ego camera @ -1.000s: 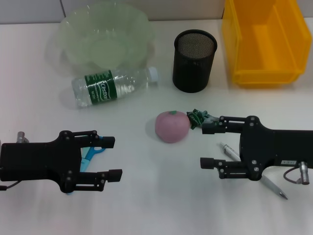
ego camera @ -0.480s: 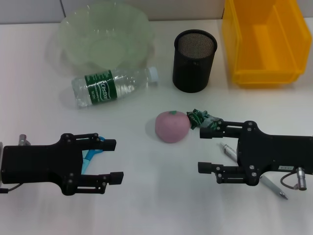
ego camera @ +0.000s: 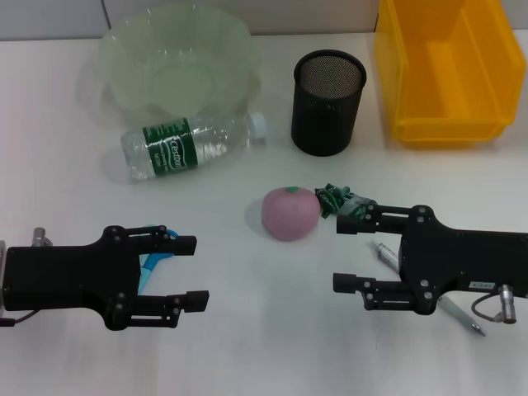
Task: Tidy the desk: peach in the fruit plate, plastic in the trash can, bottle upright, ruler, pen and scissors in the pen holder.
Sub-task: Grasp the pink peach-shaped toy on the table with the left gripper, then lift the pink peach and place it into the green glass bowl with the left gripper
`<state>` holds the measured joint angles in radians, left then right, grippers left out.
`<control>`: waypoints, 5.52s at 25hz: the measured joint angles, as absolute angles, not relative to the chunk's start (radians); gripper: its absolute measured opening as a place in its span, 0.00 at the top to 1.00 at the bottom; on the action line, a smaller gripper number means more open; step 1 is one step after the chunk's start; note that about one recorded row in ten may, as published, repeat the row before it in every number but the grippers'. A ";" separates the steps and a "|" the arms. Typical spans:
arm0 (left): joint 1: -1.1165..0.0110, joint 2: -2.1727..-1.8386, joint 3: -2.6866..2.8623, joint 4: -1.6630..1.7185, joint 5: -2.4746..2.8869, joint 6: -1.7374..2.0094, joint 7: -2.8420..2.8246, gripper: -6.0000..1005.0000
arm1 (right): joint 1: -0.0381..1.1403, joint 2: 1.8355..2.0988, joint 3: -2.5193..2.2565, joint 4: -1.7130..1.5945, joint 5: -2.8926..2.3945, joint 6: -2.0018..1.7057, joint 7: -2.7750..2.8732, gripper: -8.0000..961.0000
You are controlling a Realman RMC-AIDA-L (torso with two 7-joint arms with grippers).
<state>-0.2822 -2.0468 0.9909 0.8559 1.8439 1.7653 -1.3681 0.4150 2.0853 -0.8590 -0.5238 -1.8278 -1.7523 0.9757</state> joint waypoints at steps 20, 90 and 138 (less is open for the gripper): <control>-0.357 -2.070 0.930 0.810 1.825 1.722 -1.378 0.23 | 0.396 2.084 -0.856 -0.328 -1.763 -1.751 0.776 0.27; -0.572 -2.080 1.529 0.675 1.677 0.983 -1.399 0.41 | 0.337 2.085 -0.819 -0.221 -1.753 -1.715 0.735 0.27; -0.638 -2.079 1.319 0.614 1.402 0.476 -1.290 0.94 | 0.381 2.088 -0.807 -0.160 -1.723 -1.702 0.734 0.27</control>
